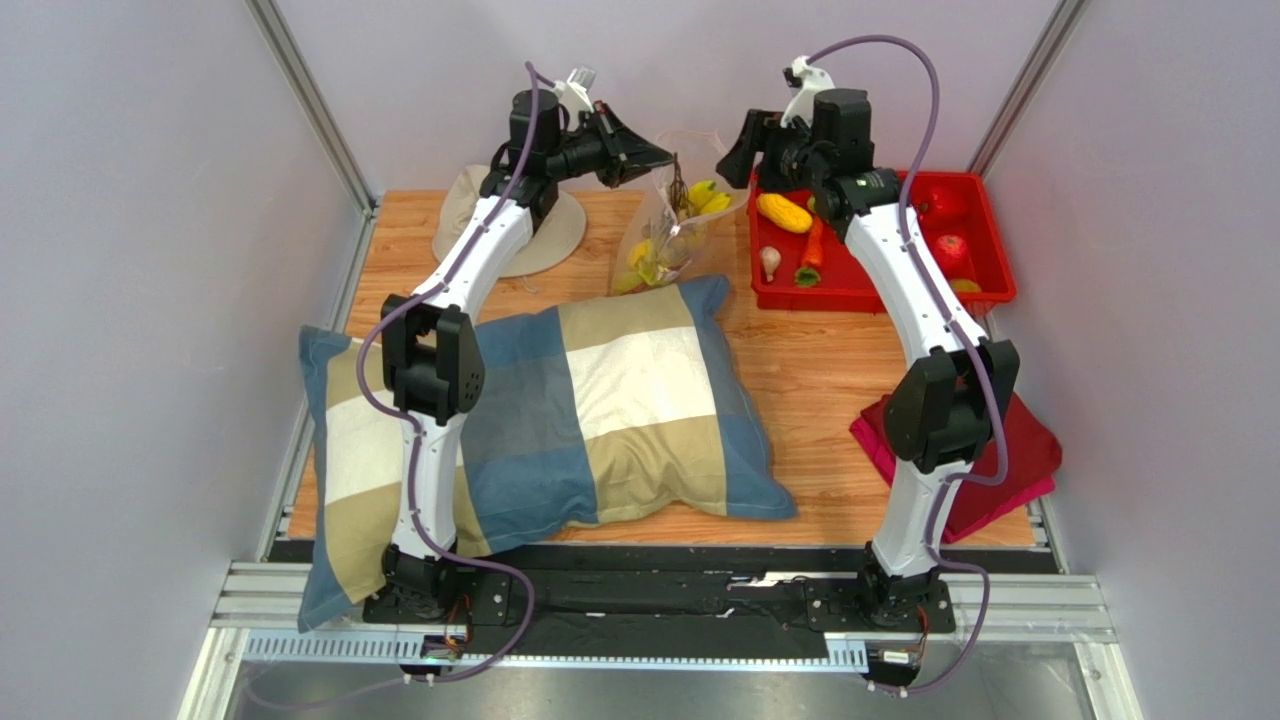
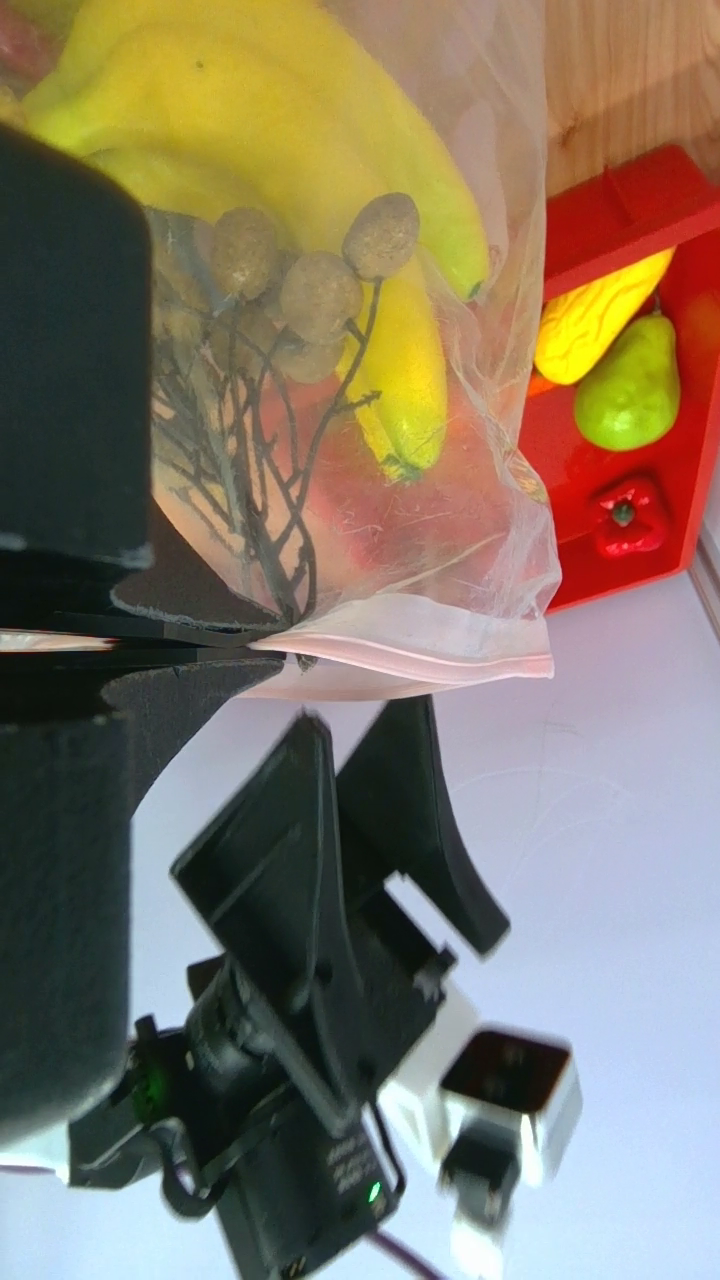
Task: Place the food in the zip-top bag and seal the zipper
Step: Place the fake fruit in the zipper food storage bag, then adjust the zipper food storage bag at the center of the board.
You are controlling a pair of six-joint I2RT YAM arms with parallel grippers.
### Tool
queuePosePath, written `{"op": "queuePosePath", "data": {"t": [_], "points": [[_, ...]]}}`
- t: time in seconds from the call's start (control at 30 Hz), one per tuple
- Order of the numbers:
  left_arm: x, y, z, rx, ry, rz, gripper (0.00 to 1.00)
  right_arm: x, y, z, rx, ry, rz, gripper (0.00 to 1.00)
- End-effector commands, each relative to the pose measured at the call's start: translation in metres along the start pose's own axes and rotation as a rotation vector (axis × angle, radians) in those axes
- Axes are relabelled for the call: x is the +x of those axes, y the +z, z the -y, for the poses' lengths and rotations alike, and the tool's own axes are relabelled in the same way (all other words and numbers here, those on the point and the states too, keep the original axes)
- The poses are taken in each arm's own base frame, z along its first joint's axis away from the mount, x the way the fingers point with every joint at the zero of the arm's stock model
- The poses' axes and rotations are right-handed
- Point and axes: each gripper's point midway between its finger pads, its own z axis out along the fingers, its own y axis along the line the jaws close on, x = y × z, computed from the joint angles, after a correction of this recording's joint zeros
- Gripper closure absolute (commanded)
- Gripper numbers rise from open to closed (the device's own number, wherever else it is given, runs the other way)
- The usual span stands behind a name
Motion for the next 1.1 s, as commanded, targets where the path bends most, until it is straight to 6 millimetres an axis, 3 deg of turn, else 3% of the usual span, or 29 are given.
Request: {"op": "queuePosePath", "data": {"t": [0.0, 0.03, 0.07, 0.1, 0.13, 0.17, 0.23, 0.3, 0.33, 0.37, 0.43, 0.47, 0.5, 0.53, 0.6, 0.7, 0.73, 0.87, 0.9, 0.97, 1.03, 1.07], "points": [[-0.008, -0.008, 0.041, 0.092, 0.072, 0.02, 1.0, 0.03, -0.008, -0.007, -0.004, 0.056, -0.115, 0.33], [-0.008, -0.009, 0.041, 0.09, 0.077, 0.021, 1.0, 0.041, -0.005, -0.002, 0.007, 0.073, -0.156, 0.35], [-0.006, -0.009, 0.04, 0.085, 0.077, 0.016, 1.0, 0.049, -0.003, -0.004, -0.011, 0.081, -0.185, 0.45], [-0.007, -0.009, 0.041, 0.082, 0.082, 0.019, 1.0, 0.046, -0.002, -0.007, -0.023, 0.08, -0.189, 0.77], [-0.007, -0.01, 0.04, 0.077, 0.097, 0.022, 1.0, 0.052, -0.003, -0.004, -0.016, 0.109, -0.219, 0.93], [-0.006, -0.011, 0.037, 0.058, 0.093, 0.018, 1.0, 0.056, 0.0, -0.006, -0.041, 0.131, -0.238, 1.0], [-0.01, -0.014, 0.043, 0.044, 0.178, 0.025, 1.0, 0.036, -0.002, -0.011, -0.082, 0.194, -0.196, 1.0], [-0.007, -0.018, 0.034, -0.041, 0.219, 0.008, 1.0, 0.012, -0.009, -0.024, -0.165, 0.22, -0.142, 1.0], [-0.019, -0.024, 0.053, -0.048, 0.373, 0.035, 1.0, -0.017, -0.014, -0.027, -0.198, 0.208, -0.058, 1.0], [-0.016, -0.029, 0.04, -0.136, 0.392, 0.018, 1.0, -0.032, -0.02, -0.036, -0.243, 0.234, -0.023, 1.0], [-0.027, -0.039, 0.045, -0.212, 0.598, 0.04, 1.0, -0.068, -0.034, -0.046, -0.298, 0.206, 0.09, 1.0], [-0.034, -0.045, 0.034, -0.304, 0.649, 0.065, 1.0, -0.075, -0.039, -0.053, -0.327, 0.19, 0.11, 1.0], [-0.036, -0.053, 0.049, -0.315, 0.717, 0.088, 1.0, -0.08, -0.042, -0.059, -0.347, 0.164, 0.13, 1.0], [-0.034, -0.055, 0.037, -0.355, 0.778, 0.07, 1.0, -0.081, -0.042, -0.062, -0.354, 0.145, 0.139, 1.0], [-0.041, -0.064, 0.051, -0.372, 0.854, 0.115, 1.0, -0.076, -0.037, -0.06, -0.351, 0.143, 0.127, 1.0], [-0.034, -0.062, 0.025, -0.463, 0.92, 0.063, 0.98, -0.052, -0.016, -0.047, -0.318, 0.161, 0.059, 1.0], [-0.035, -0.061, 0.025, -0.476, 0.917, 0.063, 0.98, -0.039, -0.007, -0.043, -0.311, 0.174, 0.026, 1.0], [-0.009, -0.047, 0.0, -0.427, 0.826, -0.043, 0.93, 0.001, 0.017, -0.045, -0.33, 0.165, -0.081, 1.0], [-0.009, -0.045, -0.005, -0.436, 0.815, -0.044, 0.93, -0.001, 0.017, -0.05, -0.344, 0.16, -0.081, 1.0], [-0.016, -0.047, 0.002, -0.416, 0.769, -0.027, 0.93, -0.017, 0.013, -0.058, -0.369, 0.182, -0.053, 1.0], [-0.024, -0.051, 0.028, -0.339, 0.734, 0.012, 0.93, -0.06, -0.003, -0.066, -0.413, 0.189, 0.058, 1.0], [-0.032, -0.055, 0.053, -0.285, 0.766, 0.06, 0.95, -0.074, -0.013, -0.071, -0.433, 0.182, 0.097, 1.0]]}}
